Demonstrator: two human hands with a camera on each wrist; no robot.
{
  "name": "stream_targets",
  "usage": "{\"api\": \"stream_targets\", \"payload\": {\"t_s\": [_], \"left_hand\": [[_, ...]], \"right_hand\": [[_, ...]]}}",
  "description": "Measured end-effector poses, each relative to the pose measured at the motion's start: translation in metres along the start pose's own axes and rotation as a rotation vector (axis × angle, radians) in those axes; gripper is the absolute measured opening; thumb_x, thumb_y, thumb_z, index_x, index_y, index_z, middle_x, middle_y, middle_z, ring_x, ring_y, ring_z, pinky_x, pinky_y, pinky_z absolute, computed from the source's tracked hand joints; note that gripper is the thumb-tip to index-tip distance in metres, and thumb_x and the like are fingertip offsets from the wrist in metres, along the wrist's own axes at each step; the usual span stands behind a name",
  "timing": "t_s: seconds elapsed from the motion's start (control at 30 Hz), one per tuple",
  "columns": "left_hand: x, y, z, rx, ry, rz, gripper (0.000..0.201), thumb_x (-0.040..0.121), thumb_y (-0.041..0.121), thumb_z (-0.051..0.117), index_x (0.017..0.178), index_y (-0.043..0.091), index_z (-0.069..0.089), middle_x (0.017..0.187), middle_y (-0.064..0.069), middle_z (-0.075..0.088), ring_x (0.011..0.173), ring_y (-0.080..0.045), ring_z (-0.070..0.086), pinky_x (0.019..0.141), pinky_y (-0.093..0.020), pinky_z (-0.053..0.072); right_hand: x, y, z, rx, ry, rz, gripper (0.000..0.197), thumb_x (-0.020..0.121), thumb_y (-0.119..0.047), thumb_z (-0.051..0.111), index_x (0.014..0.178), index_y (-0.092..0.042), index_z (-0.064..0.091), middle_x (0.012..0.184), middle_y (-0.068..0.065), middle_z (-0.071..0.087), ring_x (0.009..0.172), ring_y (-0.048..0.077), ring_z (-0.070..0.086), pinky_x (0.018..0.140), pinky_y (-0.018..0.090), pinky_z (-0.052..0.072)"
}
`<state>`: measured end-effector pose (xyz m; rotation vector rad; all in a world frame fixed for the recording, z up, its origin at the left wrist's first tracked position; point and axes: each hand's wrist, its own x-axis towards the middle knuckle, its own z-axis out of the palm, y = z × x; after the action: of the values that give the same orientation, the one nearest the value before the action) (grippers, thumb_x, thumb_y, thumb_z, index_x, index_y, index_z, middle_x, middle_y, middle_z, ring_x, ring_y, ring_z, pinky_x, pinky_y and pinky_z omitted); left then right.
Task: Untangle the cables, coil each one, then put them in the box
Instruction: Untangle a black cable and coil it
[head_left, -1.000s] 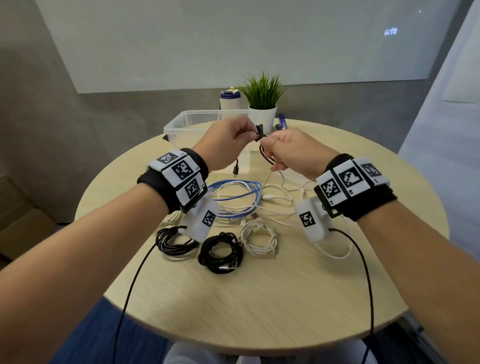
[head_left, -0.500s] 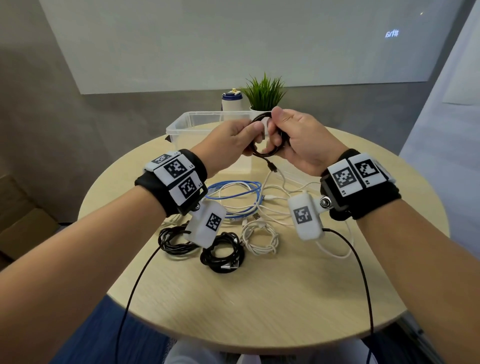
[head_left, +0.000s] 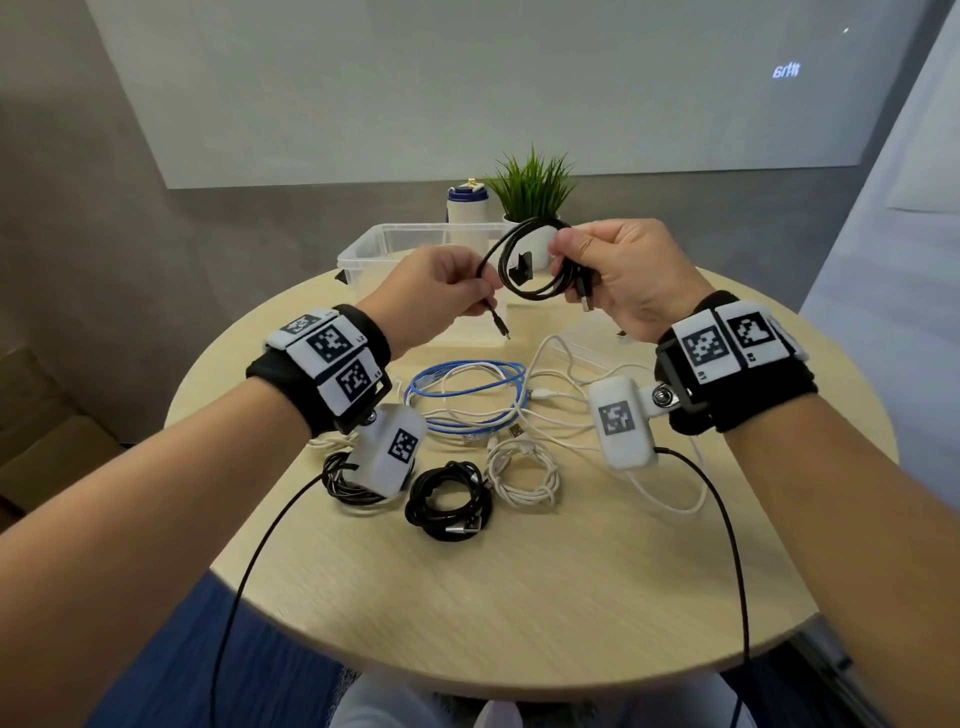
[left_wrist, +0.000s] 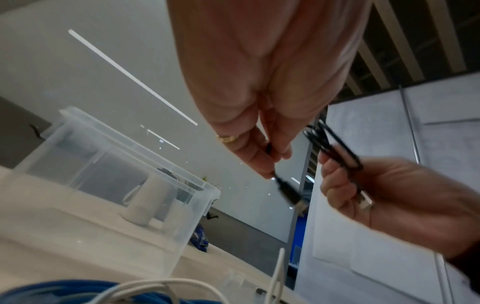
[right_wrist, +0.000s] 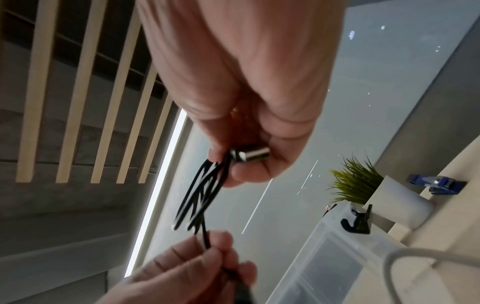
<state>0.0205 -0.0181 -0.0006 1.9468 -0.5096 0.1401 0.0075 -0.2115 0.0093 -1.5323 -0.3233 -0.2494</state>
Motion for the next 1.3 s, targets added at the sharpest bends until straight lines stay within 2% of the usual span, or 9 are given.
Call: {"api": "stream_targets", "payload": {"t_s": [0.13, 0.3, 0.43, 0.6, 0.77, 0.93, 1.1, 1.17, 1.3], "left_hand": [[-0.001, -0.002, 0.002, 0.054, 0.089, -0.053, 0.009, 0.090, 0.003, 0.059, 0.090, 0.003, 0.068, 0.076, -0.009, 0.065, 0.067, -0.012, 0.065, 0.069, -0.021, 0.057], [-0.001, 0.001, 0.003, -0.266, 0.214, -0.125, 0.013, 0.089, 0.002, 0.060, 0.097, -0.007, 0.064, 0.083, -0.016, 0.067, 0.065, -0.016, 0.067, 0.067, -0.022, 0.056], [-0.007, 0.011, 0.006, -0.480, 0.096, -0.167, 0.016, 0.094, 0.005, 0.053, 0.104, -0.006, 0.060, 0.080, -0.013, 0.064, 0.065, -0.017, 0.067, 0.065, -0.023, 0.056], [-0.011, 0.017, 0.011, -0.490, -0.059, -0.254, 0.028, 0.097, 0.030, 0.048, 0.081, 0.010, 0.060, 0.074, -0.005, 0.063, 0.071, -0.014, 0.062, 0.075, -0.027, 0.054], [-0.014, 0.013, 0.018, -0.511, -0.108, -0.249, 0.012, 0.093, 0.009, 0.055, 0.083, 0.015, 0.056, 0.065, 0.002, 0.062, 0.067, -0.010, 0.059, 0.081, -0.029, 0.048], [-0.016, 0.017, 0.018, -0.463, -0.094, -0.271, 0.019, 0.089, -0.007, 0.055, 0.082, 0.010, 0.052, 0.070, -0.009, 0.058, 0.058, -0.016, 0.059, 0.051, -0.020, 0.051], [-0.014, 0.016, 0.018, -0.472, -0.027, -0.352, 0.028, 0.080, -0.007, 0.066, 0.080, 0.010, 0.044, 0.073, -0.012, 0.058, 0.054, -0.019, 0.063, 0.058, -0.025, 0.057], [-0.017, 0.014, 0.021, -0.420, -0.105, -0.365, 0.030, 0.080, -0.006, 0.067, 0.072, 0.011, 0.043, 0.072, -0.013, 0.053, 0.054, -0.018, 0.064, 0.062, -0.026, 0.054], [-0.023, 0.014, 0.028, -0.322, -0.250, -0.384, 0.029, 0.080, -0.001, 0.067, 0.067, 0.011, 0.045, 0.069, -0.012, 0.047, 0.052, -0.015, 0.062, 0.056, -0.022, 0.055]], "right_hand": [[-0.002, -0.001, 0.004, 0.073, -0.046, 0.043, 0.016, 0.092, -0.008, 0.058, 0.078, -0.004, 0.065, 0.058, 0.003, 0.062, 0.046, 0.013, 0.054, 0.045, 0.022, 0.041], [-0.007, 0.005, 0.009, -0.022, -0.107, 0.097, 0.013, 0.091, -0.008, 0.060, 0.080, 0.000, 0.065, 0.058, 0.005, 0.062, 0.046, 0.014, 0.052, 0.042, 0.021, 0.040], [-0.008, 0.010, 0.012, -0.077, -0.084, 0.123, 0.010, 0.090, -0.009, 0.061, 0.083, -0.004, 0.066, 0.061, 0.005, 0.062, 0.050, 0.015, 0.055, 0.045, 0.021, 0.046], [-0.003, 0.014, 0.013, -0.079, 0.000, 0.090, 0.011, 0.090, -0.010, 0.062, 0.082, -0.003, 0.067, 0.064, 0.007, 0.062, 0.055, 0.022, 0.054, 0.055, 0.032, 0.044], [-0.001, 0.015, 0.013, -0.087, 0.022, 0.078, 0.015, 0.089, -0.012, 0.063, 0.077, -0.004, 0.067, 0.064, 0.006, 0.063, 0.054, 0.021, 0.055, 0.060, 0.035, 0.043], [-0.004, 0.016, 0.014, -0.029, 0.001, 0.056, 0.018, 0.092, -0.010, 0.059, 0.077, -0.003, 0.066, 0.069, 0.010, 0.062, 0.057, 0.018, 0.057, 0.055, 0.026, 0.049], [-0.002, 0.013, 0.016, 0.014, 0.067, 0.032, 0.016, 0.093, -0.009, 0.058, 0.080, -0.002, 0.065, 0.069, 0.009, 0.062, 0.059, 0.016, 0.060, 0.057, 0.026, 0.051], [0.000, 0.012, 0.016, 0.015, 0.107, 0.021, 0.020, 0.093, -0.009, 0.058, 0.075, -0.005, 0.065, 0.067, 0.009, 0.062, 0.058, 0.017, 0.059, 0.057, 0.027, 0.051], [0.003, 0.013, 0.016, -0.029, 0.128, -0.023, 0.025, 0.093, -0.010, 0.058, 0.069, -0.008, 0.066, 0.065, 0.006, 0.064, 0.059, 0.017, 0.061, 0.057, 0.027, 0.051]]}}
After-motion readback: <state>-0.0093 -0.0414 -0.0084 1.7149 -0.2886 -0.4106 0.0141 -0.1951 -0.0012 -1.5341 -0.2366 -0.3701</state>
